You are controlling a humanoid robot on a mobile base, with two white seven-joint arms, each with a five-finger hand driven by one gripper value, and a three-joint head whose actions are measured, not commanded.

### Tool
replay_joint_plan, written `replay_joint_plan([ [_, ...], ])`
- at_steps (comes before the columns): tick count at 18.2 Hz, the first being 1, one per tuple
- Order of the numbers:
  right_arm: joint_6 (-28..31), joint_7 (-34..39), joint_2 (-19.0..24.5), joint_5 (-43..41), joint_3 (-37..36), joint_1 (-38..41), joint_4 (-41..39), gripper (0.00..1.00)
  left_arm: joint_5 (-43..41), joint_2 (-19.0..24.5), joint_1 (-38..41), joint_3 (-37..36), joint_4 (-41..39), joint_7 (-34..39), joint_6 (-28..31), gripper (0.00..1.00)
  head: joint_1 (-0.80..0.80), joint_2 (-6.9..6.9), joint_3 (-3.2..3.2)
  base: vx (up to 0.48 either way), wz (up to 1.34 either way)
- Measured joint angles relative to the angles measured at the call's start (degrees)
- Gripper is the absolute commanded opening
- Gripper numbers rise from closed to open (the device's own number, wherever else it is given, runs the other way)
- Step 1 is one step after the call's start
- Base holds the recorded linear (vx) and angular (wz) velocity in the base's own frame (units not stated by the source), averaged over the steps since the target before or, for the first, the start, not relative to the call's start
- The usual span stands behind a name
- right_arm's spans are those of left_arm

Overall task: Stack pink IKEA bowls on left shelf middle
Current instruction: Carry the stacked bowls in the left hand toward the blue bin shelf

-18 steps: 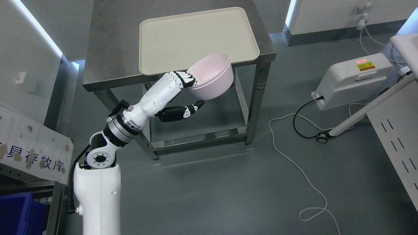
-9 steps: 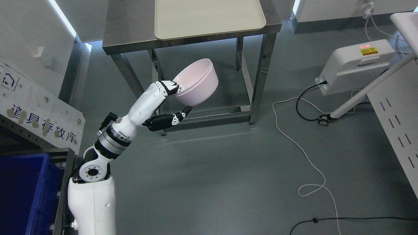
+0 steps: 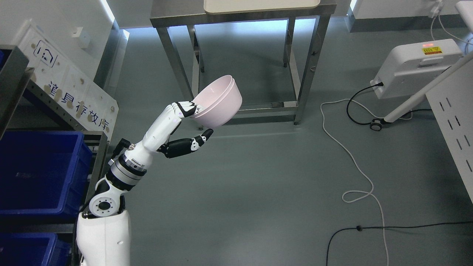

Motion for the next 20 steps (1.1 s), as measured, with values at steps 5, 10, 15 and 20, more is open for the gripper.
replay_joint_plan([
  [5,0.0,0.2,0.0,0.0,0.0,0.0,0.0,1.0,-0.2,0.0,0.6,0.0,-0.5,-0.3,0.0,0.04,0.0,0.0,0.0,-0.291,0.11],
  [10,0.0,0.1,0.0,0.0,0.0,0.0,0.0,1.0,-0.2,0.0,1.1,0.1,-0.9,-0.4,0.0,0.04,0.0,0.0,0.0,-0.285,0.47],
  [15,0.0,-0.1,0.0,0.0,0.0,0.0,0.0,1.0,-0.2,0.0,1.4,0.2,-1.1,-0.4,0.0,0.04,0.0,0.0,0.0,-0.249,1.01],
  [20,0.0,-0.1,0.0,0.0,0.0,0.0,0.0,1.0,-0.2,0.0,1.4,0.1,-1.4,-0.4,0.0,0.04,0.0,0.0,0.0,-0.133,1.42],
])
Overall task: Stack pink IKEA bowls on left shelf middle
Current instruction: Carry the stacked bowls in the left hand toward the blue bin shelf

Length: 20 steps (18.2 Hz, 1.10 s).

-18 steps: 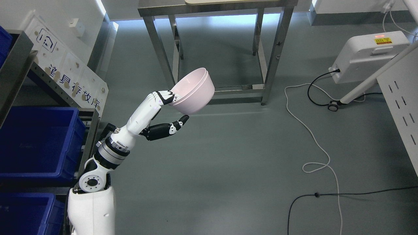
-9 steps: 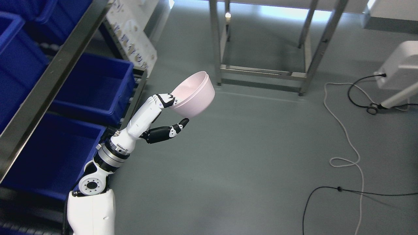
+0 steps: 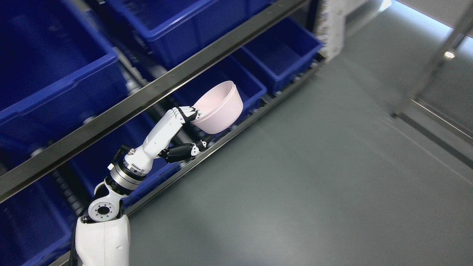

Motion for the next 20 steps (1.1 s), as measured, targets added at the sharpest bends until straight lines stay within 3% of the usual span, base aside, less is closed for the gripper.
replay_joint_plan([
  [8,0.0,0.0,0.0,0.0,0.0,0.0,0.0,1.0,0.0,0.0,-2.0,-2.1,-1.4,0.3,0.0,0.05,0.0,0.0,0.0,0.037,1.05],
  [20,0.0,0.0,0.0,0.0,0.0,0.0,0.0,1.0,1.4,0.0,-13.1,-13.4,-3.5,3.2,0.0,0.05,0.0,-0.01,0.0,0.077,0.23],
])
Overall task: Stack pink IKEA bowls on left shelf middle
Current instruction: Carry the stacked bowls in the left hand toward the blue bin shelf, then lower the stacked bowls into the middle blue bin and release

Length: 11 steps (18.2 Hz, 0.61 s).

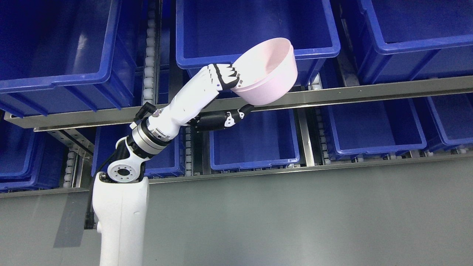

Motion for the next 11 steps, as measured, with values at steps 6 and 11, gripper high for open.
replay_joint_plan([
  [6,0.0,0.0,0.0,0.0,0.0,0.0,0.0,1.0,3.6,0.0,-8.2,-3.8,-0.3,0.8,5.1,0.05,0.0,0.0,0.0,0.127,0.02],
  [11,0.0,0.0,0.0,0.0,0.0,0.0,0.0,1.0,0.6,0.0,-14.7,-4.7,1.3,0.4,17.7,0.05,0.0,0.0,0.0,0.153,-0.06],
])
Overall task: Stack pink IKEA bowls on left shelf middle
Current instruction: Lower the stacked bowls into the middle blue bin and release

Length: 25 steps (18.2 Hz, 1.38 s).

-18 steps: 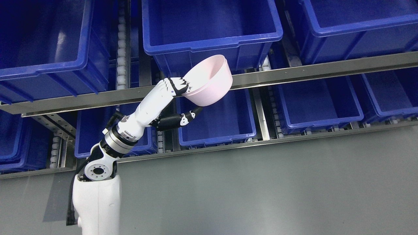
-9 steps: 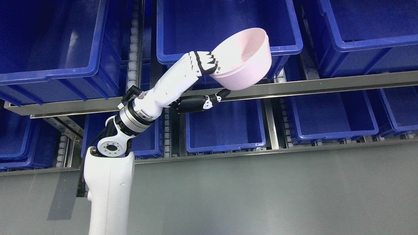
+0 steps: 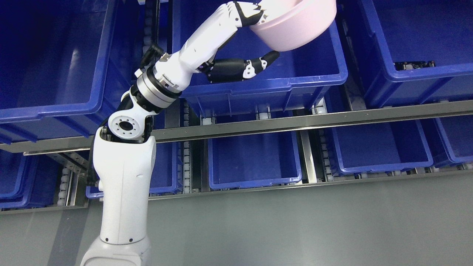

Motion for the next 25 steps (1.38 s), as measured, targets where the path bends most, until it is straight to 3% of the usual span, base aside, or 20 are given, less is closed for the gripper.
replay_joint_plan([
  [2,0.0,0.0,0.0,0.0,0.0,0.0,0.0,1.0,-3.1,0.0,-2.2,-0.2,1.4,-0.7,7.7,0.05,0.0,0.0,0.0,0.146,-0.11],
  [5,0.0,0.0,0.0,0.0,0.0,0.0,0.0,1.0,-7.4,0.9,-4.7,-0.9,3.9,-4.2,14.2,0.05,0.0,0.0,0.0,0.126,-0.07],
  [13,0.0,0.0,0.0,0.0,0.0,0.0,0.0,1.0,-12.3,2.7,-6.5,-2.2,7.8,-6.5,17.8,0.1,0.0,0.0,0.0,0.054,-0.04],
  [25,0.2,0.0,0.0,0.0,0.0,0.0,0.0,1.0,-13.2,3.4,-6.0,-1.8,10.2,-5.1,19.9,0.81,0.0,0.0,0.0,-0.002,0.0],
])
